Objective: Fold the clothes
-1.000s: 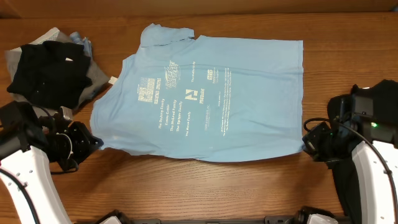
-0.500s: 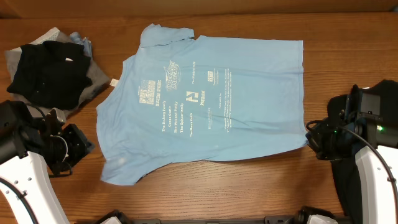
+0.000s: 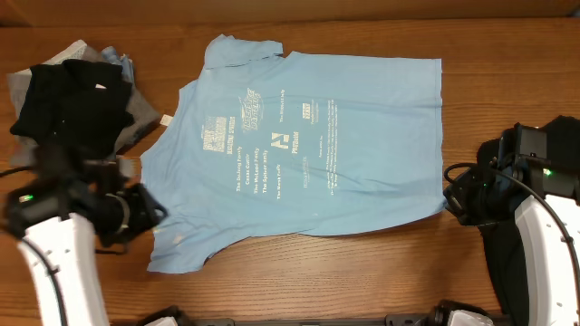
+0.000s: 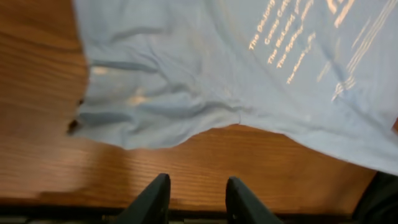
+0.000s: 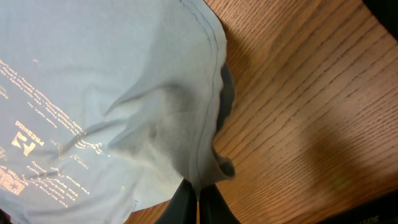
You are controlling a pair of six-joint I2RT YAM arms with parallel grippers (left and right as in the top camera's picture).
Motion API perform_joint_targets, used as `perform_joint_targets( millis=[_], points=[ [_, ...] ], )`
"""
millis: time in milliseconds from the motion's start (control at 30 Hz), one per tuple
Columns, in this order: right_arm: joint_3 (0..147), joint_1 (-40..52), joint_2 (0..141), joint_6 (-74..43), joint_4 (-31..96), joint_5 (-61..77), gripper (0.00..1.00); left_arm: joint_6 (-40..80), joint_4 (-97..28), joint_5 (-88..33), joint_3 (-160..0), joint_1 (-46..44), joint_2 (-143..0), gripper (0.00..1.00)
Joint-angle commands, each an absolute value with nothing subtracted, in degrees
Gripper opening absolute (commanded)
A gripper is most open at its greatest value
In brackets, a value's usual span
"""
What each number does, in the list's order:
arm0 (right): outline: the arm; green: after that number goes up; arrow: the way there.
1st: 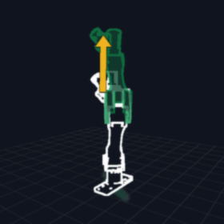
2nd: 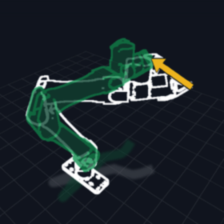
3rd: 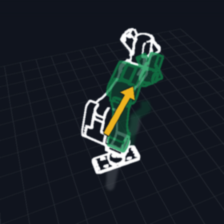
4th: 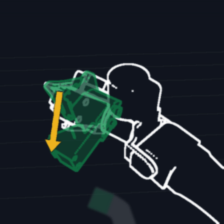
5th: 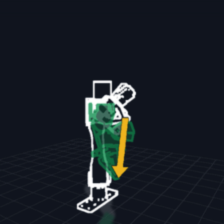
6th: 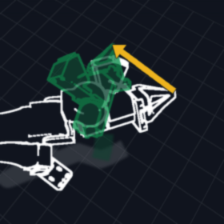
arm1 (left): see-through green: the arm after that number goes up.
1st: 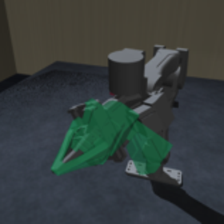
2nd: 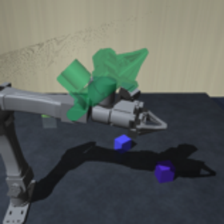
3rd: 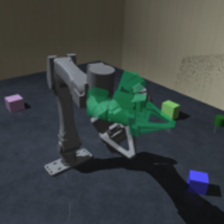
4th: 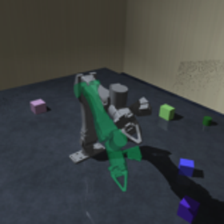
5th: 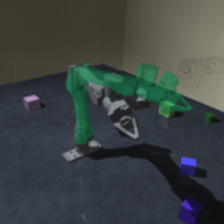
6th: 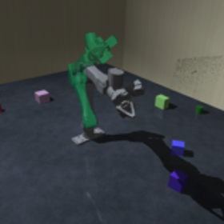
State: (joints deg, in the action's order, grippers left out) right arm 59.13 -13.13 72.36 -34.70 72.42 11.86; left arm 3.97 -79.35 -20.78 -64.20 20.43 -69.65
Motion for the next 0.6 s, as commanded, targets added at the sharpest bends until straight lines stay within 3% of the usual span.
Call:
perform_joint_targets(
  millis=[0, 67, 233, 433, 567],
  points=[
    [59.83, -13.26, 72.18, -34.41, 72.27, 12.03, 0.04, 8.1, -76.55, -18.65, -60.01, 15.27, -69.49, 0.35],
    [59.83, -13.26, 72.18, -34.24, 72.27, 12.03, 0.04, 13.8, -74.7, -14.7, -58.06, 13.72, -70.04, 0.44],
    [59.83, -13.26, 72.18, -34.24, 72.18, 12.03, 0.04, 15.92, -72.84, -18.35, -54.02, 13.45, -71.55, 0.46],
    [59.83, -13.26, 72.18, -34.22, 72.1, 12.03, 0.04, 27.64, -71.09, -10.17, -50.41, 14.35, -74.06, 0.75],
    [59.83, -13.26, 72.18, -32.97, 72.34, 12.03, 0.04, 27.99, -68.1, -7.84, -50.26, 18.0, -75.75, 0.84]
  ],
)
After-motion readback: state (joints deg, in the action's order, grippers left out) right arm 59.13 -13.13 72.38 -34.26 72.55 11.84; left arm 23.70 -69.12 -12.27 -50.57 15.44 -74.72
